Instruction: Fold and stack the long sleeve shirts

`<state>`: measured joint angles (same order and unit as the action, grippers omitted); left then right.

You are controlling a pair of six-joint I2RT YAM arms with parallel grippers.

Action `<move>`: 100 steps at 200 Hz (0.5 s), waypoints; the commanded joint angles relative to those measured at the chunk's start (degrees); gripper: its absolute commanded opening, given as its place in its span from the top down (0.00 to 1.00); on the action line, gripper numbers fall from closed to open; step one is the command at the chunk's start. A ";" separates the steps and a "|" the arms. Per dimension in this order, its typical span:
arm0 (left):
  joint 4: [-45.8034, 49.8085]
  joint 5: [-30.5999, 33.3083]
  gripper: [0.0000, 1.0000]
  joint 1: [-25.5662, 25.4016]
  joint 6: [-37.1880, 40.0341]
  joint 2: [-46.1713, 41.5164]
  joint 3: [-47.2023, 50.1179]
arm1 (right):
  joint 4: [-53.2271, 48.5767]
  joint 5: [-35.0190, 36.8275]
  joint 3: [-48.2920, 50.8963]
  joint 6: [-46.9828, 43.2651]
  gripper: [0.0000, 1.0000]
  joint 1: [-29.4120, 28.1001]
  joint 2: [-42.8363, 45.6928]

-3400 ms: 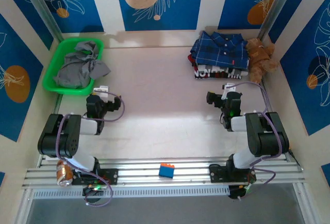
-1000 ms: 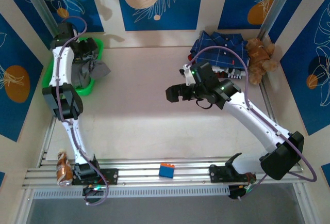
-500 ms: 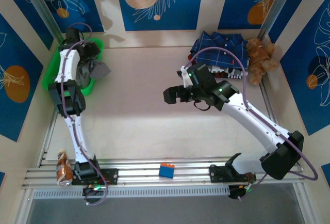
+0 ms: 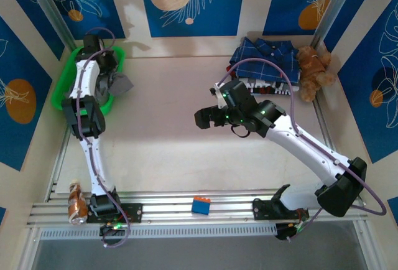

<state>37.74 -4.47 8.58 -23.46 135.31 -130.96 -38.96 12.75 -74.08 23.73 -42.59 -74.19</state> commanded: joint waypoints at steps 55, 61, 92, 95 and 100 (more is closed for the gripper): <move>-17.09 -9.35 1.00 -9.50 5.61 -29.70 0.66 | 3.61 6.19 5.07 2.02 0.01 0.59 4.22; -17.78 -10.70 1.00 -10.70 5.41 -30.44 -1.32 | 4.15 6.14 5.61 2.03 0.01 0.71 4.38; -21.92 -16.93 1.00 -18.92 3.93 -30.61 -15.55 | 6.84 5.62 8.10 2.71 0.01 2.51 5.11; -22.83 -17.26 1.00 -19.67 3.61 -30.44 -16.82 | 7.02 5.57 8.28 2.92 0.01 2.87 5.16; -24.08 -18.44 1.00 -21.24 2.89 -30.09 -18.82 | 7.14 5.61 8.54 3.34 0.01 3.39 5.16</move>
<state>21.74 -15.42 -7.66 -19.44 105.14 -141.58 -34.63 17.65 -66.94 25.10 -41.01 -70.87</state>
